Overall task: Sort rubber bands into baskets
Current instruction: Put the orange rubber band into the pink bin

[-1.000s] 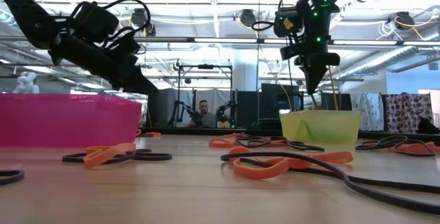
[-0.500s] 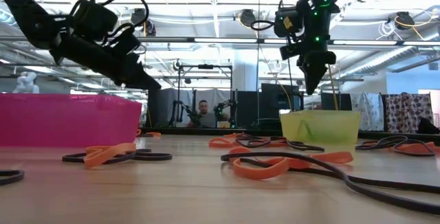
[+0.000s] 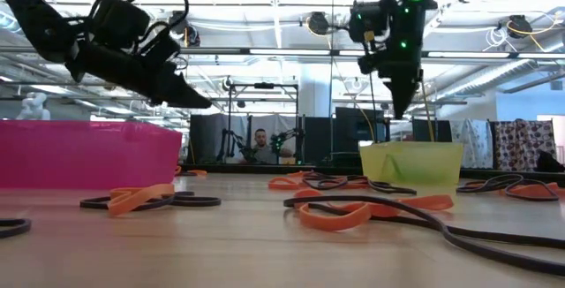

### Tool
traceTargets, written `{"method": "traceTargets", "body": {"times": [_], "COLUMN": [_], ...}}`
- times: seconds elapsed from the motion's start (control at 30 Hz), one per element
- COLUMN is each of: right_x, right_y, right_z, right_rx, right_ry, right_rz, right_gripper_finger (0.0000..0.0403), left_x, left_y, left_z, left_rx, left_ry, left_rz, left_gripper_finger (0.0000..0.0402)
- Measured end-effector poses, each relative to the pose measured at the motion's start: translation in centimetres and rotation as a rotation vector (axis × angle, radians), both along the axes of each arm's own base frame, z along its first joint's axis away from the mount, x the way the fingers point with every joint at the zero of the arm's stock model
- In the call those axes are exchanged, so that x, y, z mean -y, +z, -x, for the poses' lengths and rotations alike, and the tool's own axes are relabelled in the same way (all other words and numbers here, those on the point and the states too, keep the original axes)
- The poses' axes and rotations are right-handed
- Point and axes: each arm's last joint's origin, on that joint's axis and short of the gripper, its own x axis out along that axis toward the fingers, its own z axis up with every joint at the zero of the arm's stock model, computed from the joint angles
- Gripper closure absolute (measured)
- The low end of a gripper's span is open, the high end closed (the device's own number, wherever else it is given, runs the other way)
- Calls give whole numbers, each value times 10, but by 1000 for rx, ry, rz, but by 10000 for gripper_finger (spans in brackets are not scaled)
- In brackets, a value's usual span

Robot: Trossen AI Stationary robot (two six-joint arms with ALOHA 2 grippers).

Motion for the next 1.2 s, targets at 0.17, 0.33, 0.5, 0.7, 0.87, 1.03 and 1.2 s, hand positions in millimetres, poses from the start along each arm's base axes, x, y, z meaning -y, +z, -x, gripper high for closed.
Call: {"method": "traceTargets", "body": {"times": [0.17, 0.33, 0.5, 0.7, 0.87, 1.03, 1.2], "right_x": [-36, -83, -129, -165, -172, -172, -172], "right_y": [-14, -42, -59, -66, -62, -60, -61], "right_z": [-23, -41, -49, -54, -59, -60, -60], "right_rx": [66, 179, 325, 477, 532, 538, 536], "right_ry": [68, 181, 331, 549, 626, 638, 640], "right_rz": [120, 262, 331, 394, 441, 453, 452], "right_gripper_finger": [291, 291, 291, 291, 291, 291, 291], "left_x": [14, 26, 35, 57, 62, 64, 69], "left_y": [10, 21, 14, -2, -17, -39, -53], "left_z": [-20, -51, -88, -126, -152, -169, -179], "left_rx": [8, 3, -55, -247, -372, -493, -557], "left_ry": [-98, -191, -278, -404, -401, -417, -437], "left_rz": [-39, -107, -93, -77, -85, -21, 5], "left_gripper_finger": [253, 253, 253, 253, 253, 253, 253]}}
